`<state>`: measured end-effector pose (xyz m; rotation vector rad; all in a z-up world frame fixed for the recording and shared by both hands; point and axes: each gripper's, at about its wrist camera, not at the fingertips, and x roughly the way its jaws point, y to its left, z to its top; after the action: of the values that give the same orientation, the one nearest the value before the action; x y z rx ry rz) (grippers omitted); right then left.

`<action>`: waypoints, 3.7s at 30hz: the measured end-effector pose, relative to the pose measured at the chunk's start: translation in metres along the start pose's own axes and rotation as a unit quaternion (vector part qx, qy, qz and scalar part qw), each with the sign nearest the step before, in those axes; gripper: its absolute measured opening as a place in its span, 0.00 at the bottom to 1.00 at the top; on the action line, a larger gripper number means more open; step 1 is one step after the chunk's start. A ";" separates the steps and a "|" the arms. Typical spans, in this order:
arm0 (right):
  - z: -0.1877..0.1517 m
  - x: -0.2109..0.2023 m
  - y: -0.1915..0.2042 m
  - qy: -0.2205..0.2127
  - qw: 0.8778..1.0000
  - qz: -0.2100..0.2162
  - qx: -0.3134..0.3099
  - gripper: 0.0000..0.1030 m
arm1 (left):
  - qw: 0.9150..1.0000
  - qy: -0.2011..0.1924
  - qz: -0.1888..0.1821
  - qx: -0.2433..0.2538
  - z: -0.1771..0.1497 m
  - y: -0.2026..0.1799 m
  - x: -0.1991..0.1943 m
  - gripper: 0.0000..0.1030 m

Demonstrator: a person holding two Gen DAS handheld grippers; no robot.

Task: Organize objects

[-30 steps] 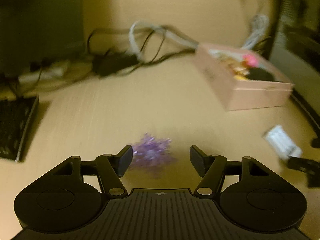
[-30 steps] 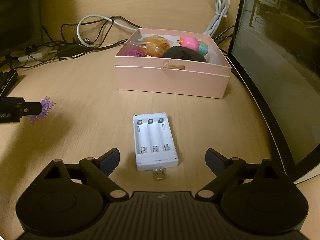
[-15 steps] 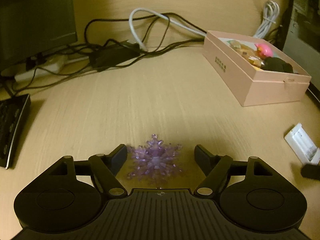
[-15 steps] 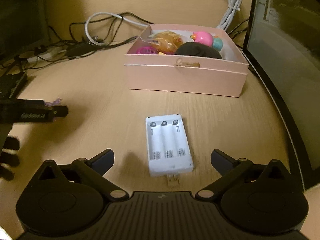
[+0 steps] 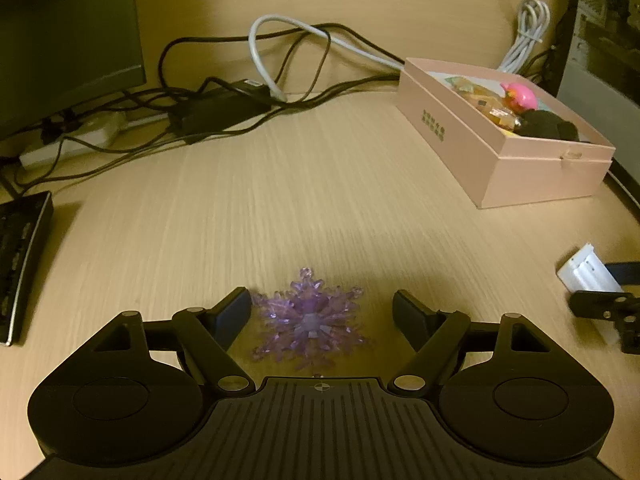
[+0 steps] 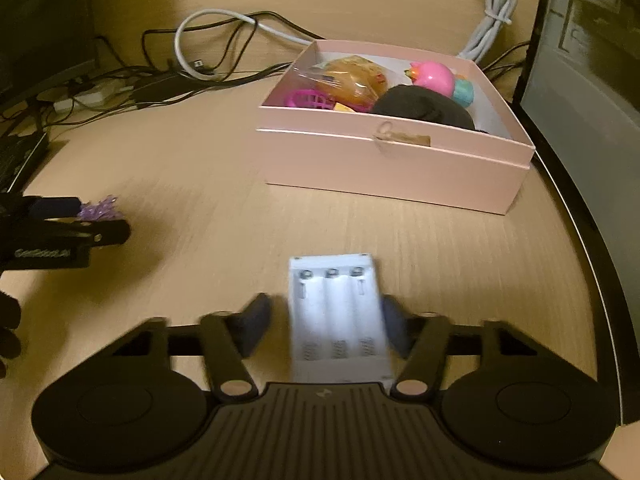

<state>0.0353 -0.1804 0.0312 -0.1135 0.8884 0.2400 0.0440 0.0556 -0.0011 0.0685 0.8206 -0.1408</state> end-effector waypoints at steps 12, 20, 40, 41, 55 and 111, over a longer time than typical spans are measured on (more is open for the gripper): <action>-0.012 -0.039 -0.006 -0.006 1.000 -0.011 0.010 0.46 | 1.000 -0.019 0.002 -0.009 -0.010 0.010 -0.013 0.61; -0.015 -0.073 -0.022 -0.025 0.999 -0.023 0.032 0.46 | 0.997 -0.001 -0.073 -0.034 -0.017 0.005 -0.035 0.61; -0.018 -0.105 -0.052 -0.064 0.995 -0.024 0.070 0.46 | 0.977 -0.102 -0.187 -0.010 0.145 -0.093 -0.002 0.61; -0.016 -0.105 -0.054 -0.066 0.995 -0.024 0.068 0.46 | 0.976 -0.099 -0.193 -0.013 0.149 -0.098 0.009 0.61; 0.021 -0.064 -0.081 -0.057 0.996 -0.019 0.068 0.46 | 0.979 -0.091 -0.182 -0.023 0.148 -0.102 0.034 0.59; 0.050 0.016 -0.102 -0.078 0.991 -0.109 -0.008 0.57 | 0.991 -0.014 -0.035 -0.128 0.108 -0.045 0.034 0.84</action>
<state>0.1086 -0.2662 0.0498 -0.2031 0.7116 0.0511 0.1379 -0.0049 0.0475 -0.2034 0.8075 -0.1015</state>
